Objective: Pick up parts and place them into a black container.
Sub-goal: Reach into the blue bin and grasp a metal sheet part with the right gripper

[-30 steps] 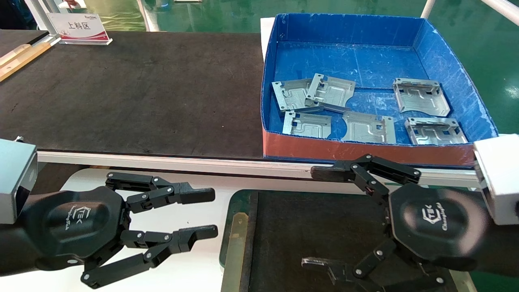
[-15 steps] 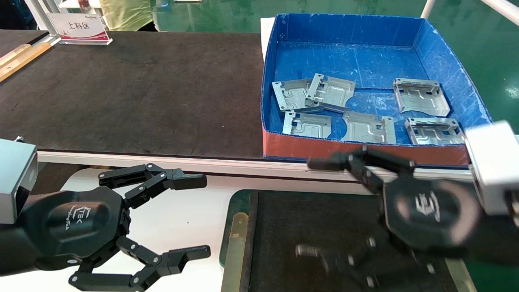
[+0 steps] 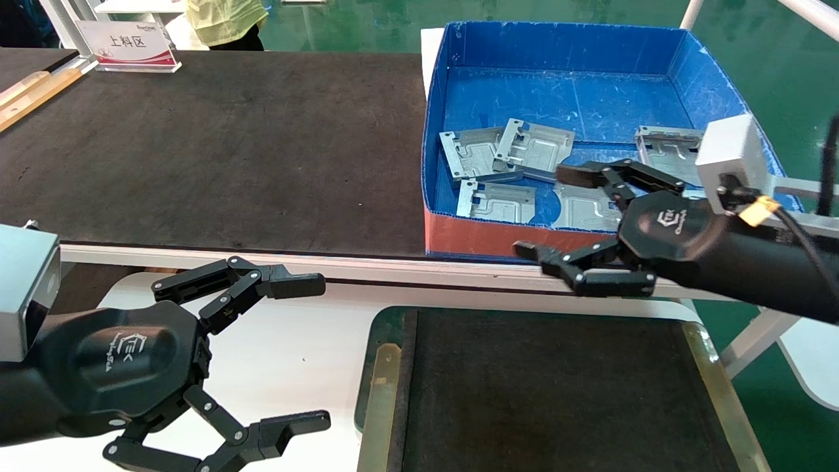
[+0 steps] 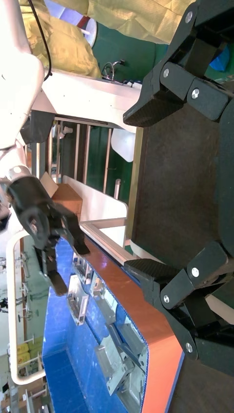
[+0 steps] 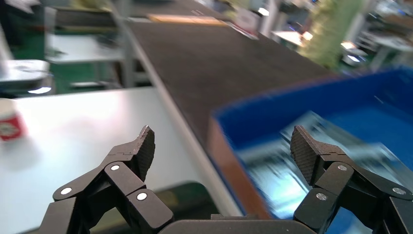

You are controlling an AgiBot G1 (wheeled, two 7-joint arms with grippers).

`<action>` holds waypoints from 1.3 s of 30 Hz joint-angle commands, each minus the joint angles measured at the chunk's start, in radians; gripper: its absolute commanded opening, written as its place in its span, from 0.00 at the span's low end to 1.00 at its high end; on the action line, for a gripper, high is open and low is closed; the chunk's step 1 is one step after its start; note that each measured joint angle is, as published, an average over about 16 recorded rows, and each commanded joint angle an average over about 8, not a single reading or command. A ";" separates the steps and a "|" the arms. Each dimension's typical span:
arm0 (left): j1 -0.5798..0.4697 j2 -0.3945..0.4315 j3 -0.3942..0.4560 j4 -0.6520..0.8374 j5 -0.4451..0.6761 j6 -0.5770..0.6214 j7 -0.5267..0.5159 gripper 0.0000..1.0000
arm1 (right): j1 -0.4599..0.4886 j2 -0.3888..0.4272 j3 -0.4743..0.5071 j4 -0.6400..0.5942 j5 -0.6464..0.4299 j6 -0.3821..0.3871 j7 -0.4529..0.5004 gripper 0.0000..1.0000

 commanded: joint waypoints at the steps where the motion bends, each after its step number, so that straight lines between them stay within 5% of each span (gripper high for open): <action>1: 0.000 0.000 0.000 0.000 0.000 0.000 0.000 1.00 | 0.012 -0.008 -0.006 -0.036 -0.028 0.023 -0.010 1.00; 15: 0.000 0.000 0.000 0.000 0.000 0.000 0.000 1.00 | 0.177 -0.066 -0.021 -0.302 -0.122 0.110 -0.050 1.00; 28: 0.000 0.000 0.000 0.000 0.000 0.000 0.000 1.00 | 0.429 -0.197 -0.095 -0.617 -0.269 0.184 -0.060 1.00; 39: 0.000 0.000 0.000 0.000 0.000 0.000 0.000 1.00 | 0.554 -0.288 -0.124 -0.878 -0.328 0.296 -0.051 1.00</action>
